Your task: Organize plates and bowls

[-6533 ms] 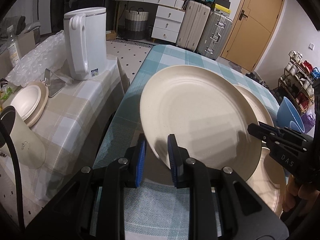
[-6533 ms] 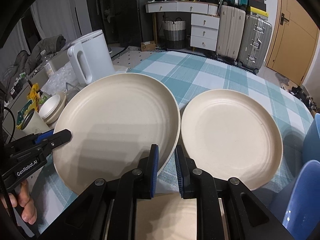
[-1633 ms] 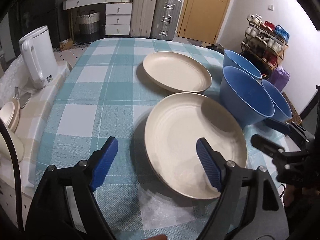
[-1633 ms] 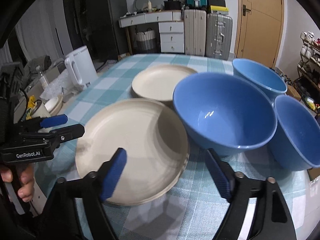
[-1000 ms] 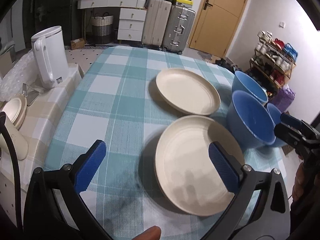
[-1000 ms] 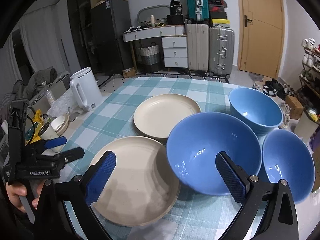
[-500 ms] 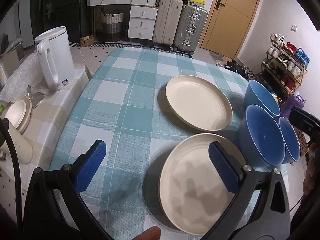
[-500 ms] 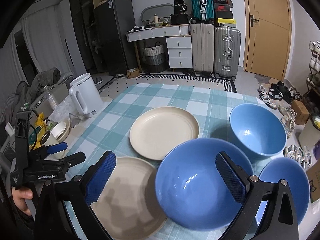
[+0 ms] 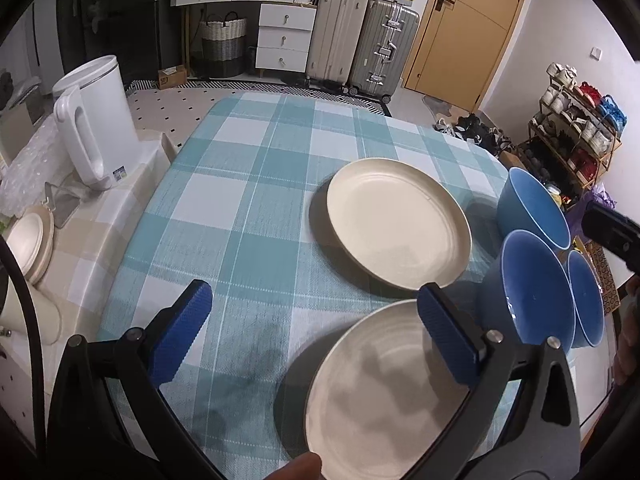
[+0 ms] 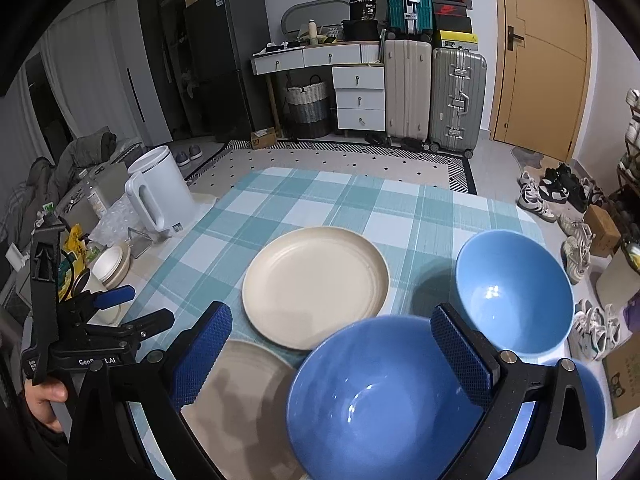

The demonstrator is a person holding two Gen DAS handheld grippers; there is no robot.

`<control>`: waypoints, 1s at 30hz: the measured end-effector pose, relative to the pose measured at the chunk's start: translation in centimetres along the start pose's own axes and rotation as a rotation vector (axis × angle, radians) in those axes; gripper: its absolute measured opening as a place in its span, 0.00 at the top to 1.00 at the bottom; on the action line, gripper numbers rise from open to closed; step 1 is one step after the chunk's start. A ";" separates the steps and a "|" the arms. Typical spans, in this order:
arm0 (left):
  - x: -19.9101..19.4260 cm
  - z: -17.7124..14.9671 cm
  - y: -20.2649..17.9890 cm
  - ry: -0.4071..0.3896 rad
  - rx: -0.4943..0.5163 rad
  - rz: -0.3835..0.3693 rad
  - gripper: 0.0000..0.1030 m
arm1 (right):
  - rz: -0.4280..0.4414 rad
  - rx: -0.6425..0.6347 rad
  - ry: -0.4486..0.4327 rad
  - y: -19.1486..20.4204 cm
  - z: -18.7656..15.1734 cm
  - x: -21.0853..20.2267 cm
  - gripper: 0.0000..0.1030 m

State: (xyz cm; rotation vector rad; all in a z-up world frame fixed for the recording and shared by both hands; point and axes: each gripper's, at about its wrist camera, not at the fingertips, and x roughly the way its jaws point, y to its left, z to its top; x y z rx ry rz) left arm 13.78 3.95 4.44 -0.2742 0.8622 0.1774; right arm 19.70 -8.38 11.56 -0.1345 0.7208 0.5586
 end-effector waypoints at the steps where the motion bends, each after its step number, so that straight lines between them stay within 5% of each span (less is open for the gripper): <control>1: 0.2 0.2 0.0 0.002 0.003 0.003 0.01 | 0.001 0.000 0.000 -0.1 0.3 0.1 0.01; 30: 7.6 4.5 -1.2 0.079 -0.004 0.005 0.01 | -0.006 -0.029 0.134 -3.1 5.3 7.9 0.01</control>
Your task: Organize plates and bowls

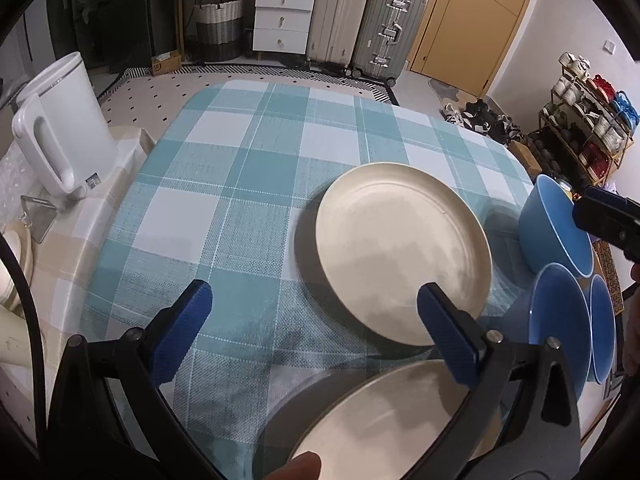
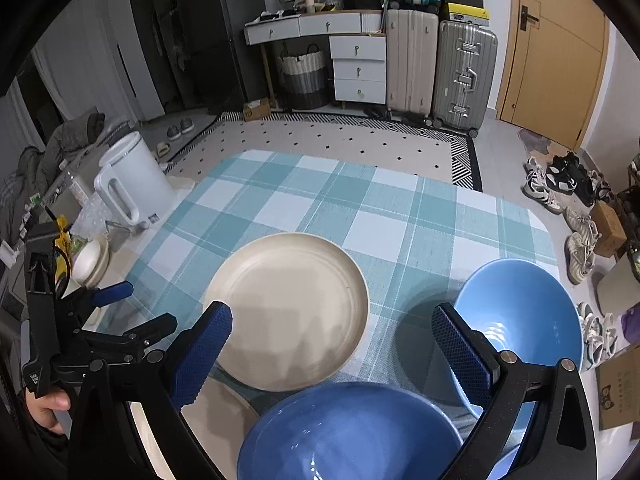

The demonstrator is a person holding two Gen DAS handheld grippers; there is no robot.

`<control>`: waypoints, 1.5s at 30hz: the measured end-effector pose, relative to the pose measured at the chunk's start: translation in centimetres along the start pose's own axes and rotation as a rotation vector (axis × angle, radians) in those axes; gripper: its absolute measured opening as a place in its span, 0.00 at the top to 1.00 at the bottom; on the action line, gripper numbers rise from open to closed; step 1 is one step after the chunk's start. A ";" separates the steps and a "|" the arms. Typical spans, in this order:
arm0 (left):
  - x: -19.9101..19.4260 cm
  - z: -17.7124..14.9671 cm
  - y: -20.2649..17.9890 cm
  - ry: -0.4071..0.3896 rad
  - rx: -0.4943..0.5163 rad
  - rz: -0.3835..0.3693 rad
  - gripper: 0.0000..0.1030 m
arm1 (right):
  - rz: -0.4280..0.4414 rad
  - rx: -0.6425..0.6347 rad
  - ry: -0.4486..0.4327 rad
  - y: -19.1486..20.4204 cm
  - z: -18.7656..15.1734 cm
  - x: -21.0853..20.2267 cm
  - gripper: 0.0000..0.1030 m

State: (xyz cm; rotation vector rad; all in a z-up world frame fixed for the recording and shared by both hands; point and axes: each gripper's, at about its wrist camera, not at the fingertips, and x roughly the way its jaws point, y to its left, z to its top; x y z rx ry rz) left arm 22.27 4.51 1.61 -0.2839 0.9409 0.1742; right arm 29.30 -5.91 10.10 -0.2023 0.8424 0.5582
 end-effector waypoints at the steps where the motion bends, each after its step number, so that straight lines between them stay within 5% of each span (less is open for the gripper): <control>1: 0.2 0.0 0.1 0.004 -0.002 0.001 0.01 | 0.000 -0.009 0.007 0.1 0.1 0.3 0.01; 27: 6.7 0.0 0.5 0.122 -0.015 0.046 0.01 | -0.062 -0.093 0.244 -0.8 1.1 10.6 0.03; 35: 8.3 -0.3 0.3 0.166 -0.020 0.016 0.01 | -0.029 -0.107 0.303 -1.0 0.7 12.6 0.20; 45: 9.1 -0.5 -0.2 0.194 0.010 -0.031 0.29 | -0.033 -0.112 0.351 -1.2 0.3 14.7 0.35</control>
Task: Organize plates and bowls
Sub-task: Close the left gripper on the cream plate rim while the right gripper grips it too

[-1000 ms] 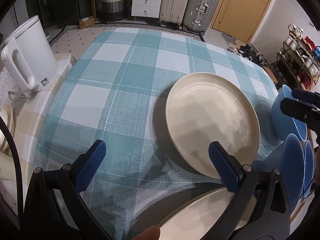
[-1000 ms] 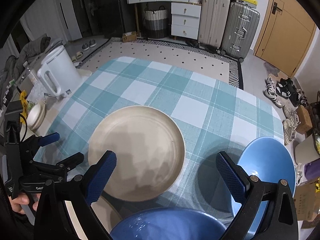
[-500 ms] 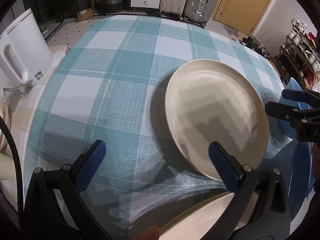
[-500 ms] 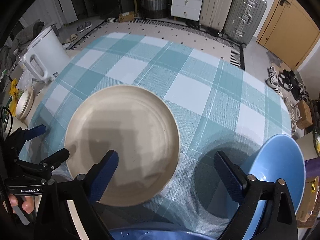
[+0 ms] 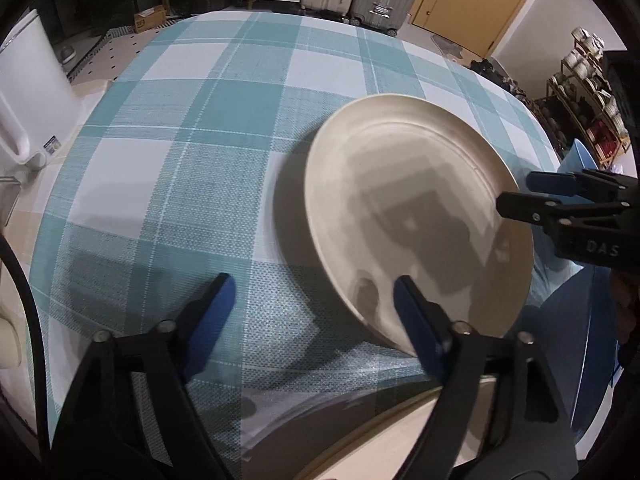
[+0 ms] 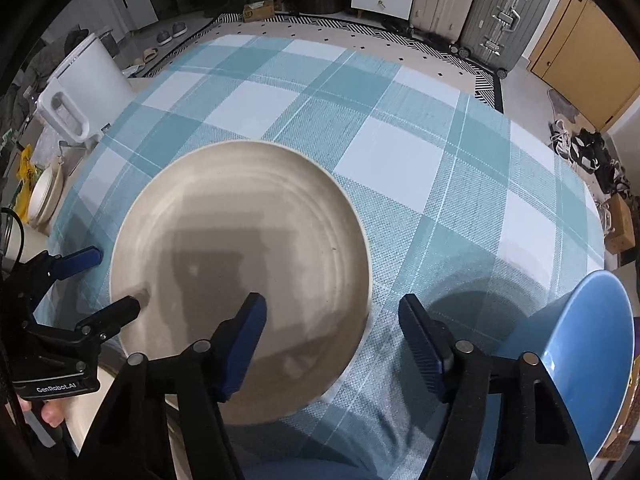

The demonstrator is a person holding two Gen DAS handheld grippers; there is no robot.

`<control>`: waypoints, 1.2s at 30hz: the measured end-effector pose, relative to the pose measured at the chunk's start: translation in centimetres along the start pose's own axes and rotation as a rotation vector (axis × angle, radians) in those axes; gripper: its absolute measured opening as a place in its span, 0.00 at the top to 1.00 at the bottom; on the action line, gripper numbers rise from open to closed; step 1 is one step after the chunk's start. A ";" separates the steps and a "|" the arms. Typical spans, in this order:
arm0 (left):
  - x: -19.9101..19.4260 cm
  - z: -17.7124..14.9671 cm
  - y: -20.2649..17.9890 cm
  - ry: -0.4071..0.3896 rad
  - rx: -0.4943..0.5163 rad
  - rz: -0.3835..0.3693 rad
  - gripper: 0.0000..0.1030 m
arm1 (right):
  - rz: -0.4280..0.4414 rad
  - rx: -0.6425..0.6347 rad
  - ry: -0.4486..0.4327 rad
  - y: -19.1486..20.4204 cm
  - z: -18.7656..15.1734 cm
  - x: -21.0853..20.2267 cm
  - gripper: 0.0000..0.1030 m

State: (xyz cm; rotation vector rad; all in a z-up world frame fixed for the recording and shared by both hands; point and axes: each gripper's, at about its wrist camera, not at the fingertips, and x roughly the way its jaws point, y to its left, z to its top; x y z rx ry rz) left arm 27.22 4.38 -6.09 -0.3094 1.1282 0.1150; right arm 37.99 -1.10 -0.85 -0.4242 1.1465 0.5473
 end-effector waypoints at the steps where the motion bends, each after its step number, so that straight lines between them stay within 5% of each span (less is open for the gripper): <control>1: 0.0 -0.1 -0.1 0.002 0.006 -0.002 0.33 | -0.005 -0.007 0.001 0.1 0.0 0.1 0.41; 13: 0.1 -0.4 -1.3 -0.002 0.044 -0.042 0.79 | -0.045 -0.021 -0.001 -0.1 -0.3 0.9 0.80; 36: -4.9 -1.3 -0.3 -0.110 0.034 -0.001 0.79 | -0.030 -0.044 -0.103 1.9 -0.9 -2.1 0.82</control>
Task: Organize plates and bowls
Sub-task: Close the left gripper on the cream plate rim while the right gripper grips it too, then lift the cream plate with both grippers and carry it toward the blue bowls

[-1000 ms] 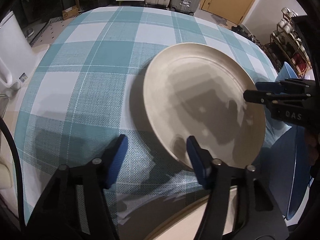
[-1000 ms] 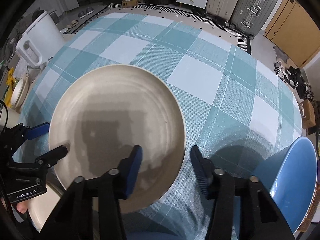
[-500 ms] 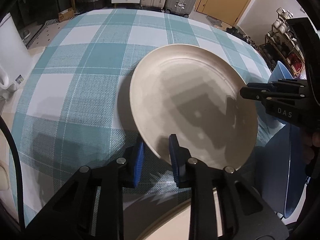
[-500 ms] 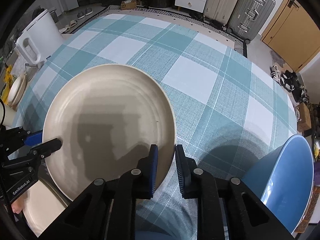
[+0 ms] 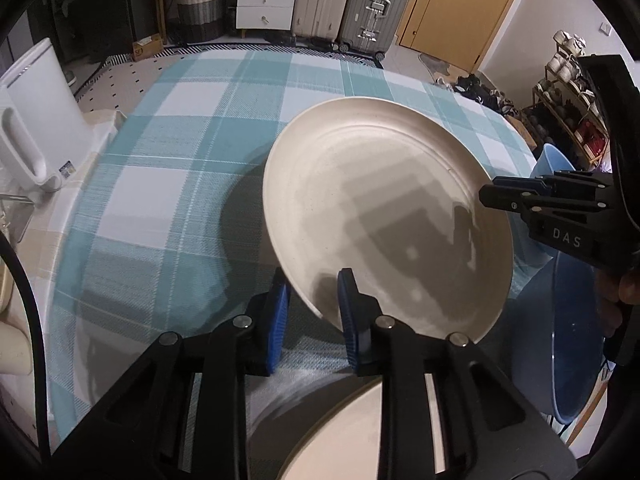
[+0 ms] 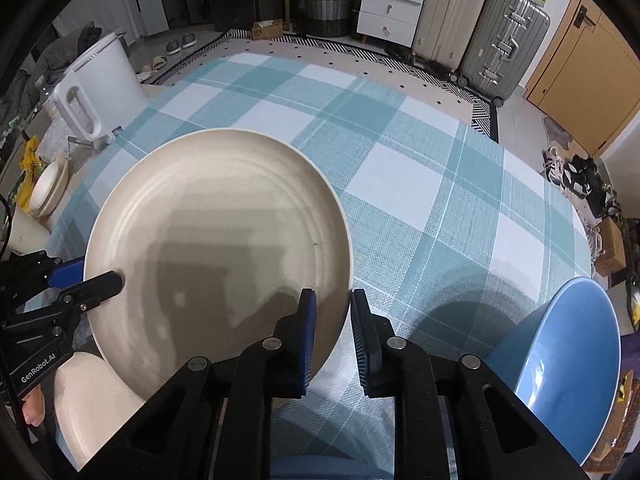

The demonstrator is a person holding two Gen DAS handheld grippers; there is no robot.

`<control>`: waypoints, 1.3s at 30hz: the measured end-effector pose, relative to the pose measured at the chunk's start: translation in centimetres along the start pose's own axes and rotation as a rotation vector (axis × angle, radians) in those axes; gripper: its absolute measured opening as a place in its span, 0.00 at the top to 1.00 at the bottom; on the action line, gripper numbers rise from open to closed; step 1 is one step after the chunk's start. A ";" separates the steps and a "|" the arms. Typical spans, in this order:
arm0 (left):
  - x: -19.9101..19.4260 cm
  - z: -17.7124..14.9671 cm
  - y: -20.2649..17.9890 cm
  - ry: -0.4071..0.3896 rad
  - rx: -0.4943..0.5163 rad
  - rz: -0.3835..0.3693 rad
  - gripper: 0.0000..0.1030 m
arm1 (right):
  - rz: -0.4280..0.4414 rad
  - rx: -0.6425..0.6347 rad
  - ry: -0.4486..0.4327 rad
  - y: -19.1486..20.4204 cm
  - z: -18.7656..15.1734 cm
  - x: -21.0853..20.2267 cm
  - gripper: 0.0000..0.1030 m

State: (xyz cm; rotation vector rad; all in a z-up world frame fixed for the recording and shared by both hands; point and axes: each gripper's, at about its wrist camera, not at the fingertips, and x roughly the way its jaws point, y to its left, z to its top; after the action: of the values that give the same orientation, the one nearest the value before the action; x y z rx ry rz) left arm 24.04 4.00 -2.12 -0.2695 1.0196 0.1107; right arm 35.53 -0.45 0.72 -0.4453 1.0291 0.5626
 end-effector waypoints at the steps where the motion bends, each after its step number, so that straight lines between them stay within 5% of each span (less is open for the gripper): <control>1: -0.4 -0.1 0.1 -0.005 0.001 0.002 0.79 | 0.001 -0.001 -0.008 0.2 0.0 -0.4 0.82; 39: -14.0 -8.1 -0.7 -0.162 0.043 0.031 0.79 | 0.026 0.008 -0.208 6.1 -6.5 -11.3 0.82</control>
State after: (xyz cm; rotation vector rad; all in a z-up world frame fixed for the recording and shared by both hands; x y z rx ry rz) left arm 10.21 1.64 5.94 -0.2019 0.8642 0.1360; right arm 22.86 -2.09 7.35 -0.3588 0.8389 0.6144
